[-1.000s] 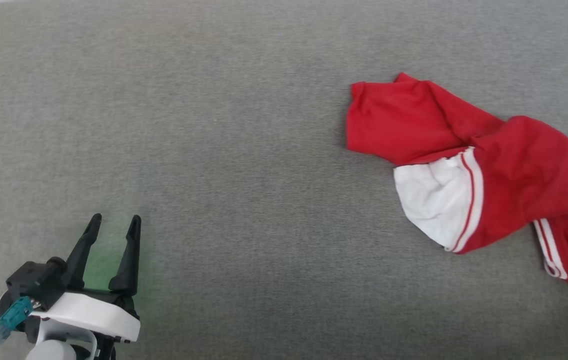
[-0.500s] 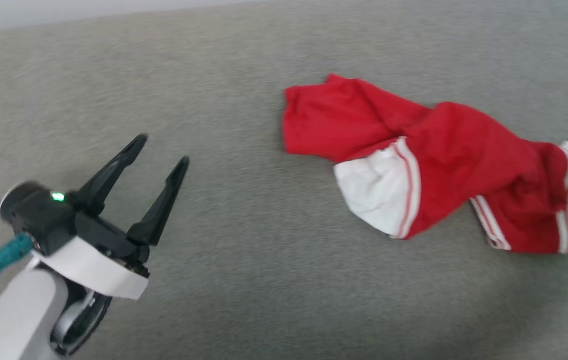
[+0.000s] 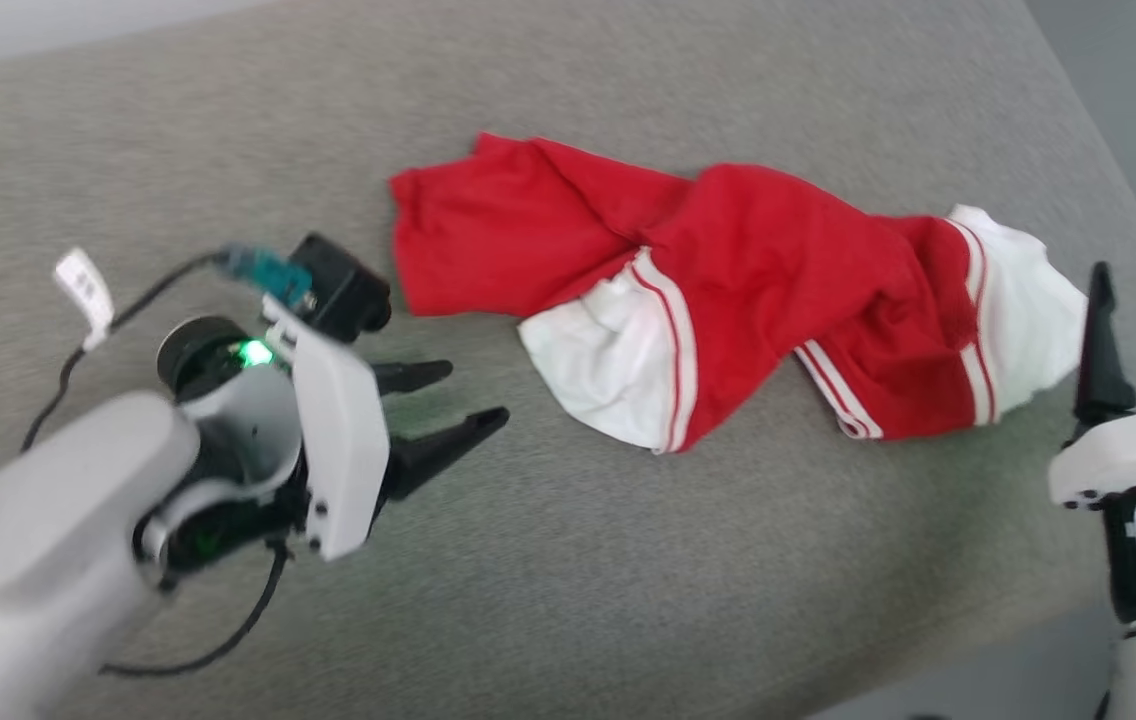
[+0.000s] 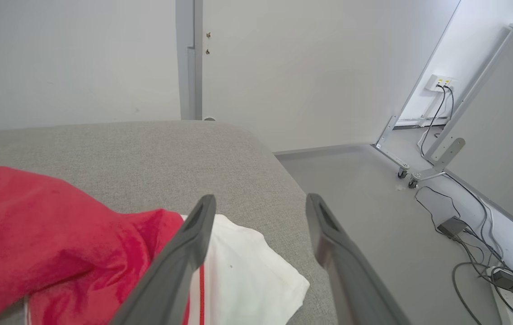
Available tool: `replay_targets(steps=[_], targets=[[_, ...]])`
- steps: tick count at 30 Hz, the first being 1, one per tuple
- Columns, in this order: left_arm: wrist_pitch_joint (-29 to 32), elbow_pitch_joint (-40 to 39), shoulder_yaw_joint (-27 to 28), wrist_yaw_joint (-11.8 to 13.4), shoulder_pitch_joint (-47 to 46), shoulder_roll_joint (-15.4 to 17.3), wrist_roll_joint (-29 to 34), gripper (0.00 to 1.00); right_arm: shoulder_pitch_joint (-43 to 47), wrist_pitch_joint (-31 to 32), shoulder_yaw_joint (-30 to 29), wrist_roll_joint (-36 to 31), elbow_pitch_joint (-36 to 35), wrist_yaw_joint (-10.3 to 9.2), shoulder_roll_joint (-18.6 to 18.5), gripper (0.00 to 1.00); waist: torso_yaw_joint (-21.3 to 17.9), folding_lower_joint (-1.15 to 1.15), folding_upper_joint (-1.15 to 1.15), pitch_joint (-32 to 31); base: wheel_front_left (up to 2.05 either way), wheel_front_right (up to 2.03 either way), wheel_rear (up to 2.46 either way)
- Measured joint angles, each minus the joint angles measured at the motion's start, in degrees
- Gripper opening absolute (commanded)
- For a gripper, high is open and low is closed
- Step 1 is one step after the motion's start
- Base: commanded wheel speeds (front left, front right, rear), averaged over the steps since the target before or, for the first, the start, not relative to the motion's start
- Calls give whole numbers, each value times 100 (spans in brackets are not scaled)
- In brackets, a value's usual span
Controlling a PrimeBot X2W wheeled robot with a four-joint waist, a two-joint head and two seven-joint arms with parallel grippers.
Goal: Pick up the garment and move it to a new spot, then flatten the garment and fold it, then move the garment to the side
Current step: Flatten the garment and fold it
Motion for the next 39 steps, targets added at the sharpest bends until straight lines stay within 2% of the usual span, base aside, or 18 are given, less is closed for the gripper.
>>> replay_targets(steps=[9,15,16,17,19,24,27,30,36,39], targets=[[589,1306,-146,0,-712,-438,-285,100,59,-434,446,466,326,0,2,100,-611,0,0,426,0,0,0],[662,1510,-169,-2,-869,-621,-452,100,67,-604,510,557,517,0,3,100,-832,0,0,581,0,0,0],[659,1543,-185,-2,-895,-638,-452,92,67,-625,519,561,543,0,3,100,-854,0,0,600,0,0,0],[659,1561,-201,-2,-902,-649,-454,59,66,-647,525,570,563,0,3,100,-870,0,0,613,0,0,0],[658,1599,-235,-2,-923,-670,-492,0,66,-676,537,601,603,0,3,100,-881,0,0,617,0,0,0],[544,1575,-354,-1,-937,-690,-622,0,43,-703,494,475,626,0,3,100,-774,0,0,565,0,0,0],[281,1443,-307,-1,-906,-535,-736,0,29,-673,461,357,549,0,3,100,-612,0,0,493,0,0,0],[20,1265,-200,-1,-733,-225,-981,0,25,-573,425,209,474,0,5,100,-399,0,0,390,0,0,0],[-494,1092,-104,-1,-320,656,-1226,0,-59,-265,515,-34,201,0,7,100,151,0,0,164,0,0,0],[-689,1058,-73,-1,-121,950,-1444,0,-85,-81,580,-187,56,0,5,100,457,0,0,70,0,0,0]])
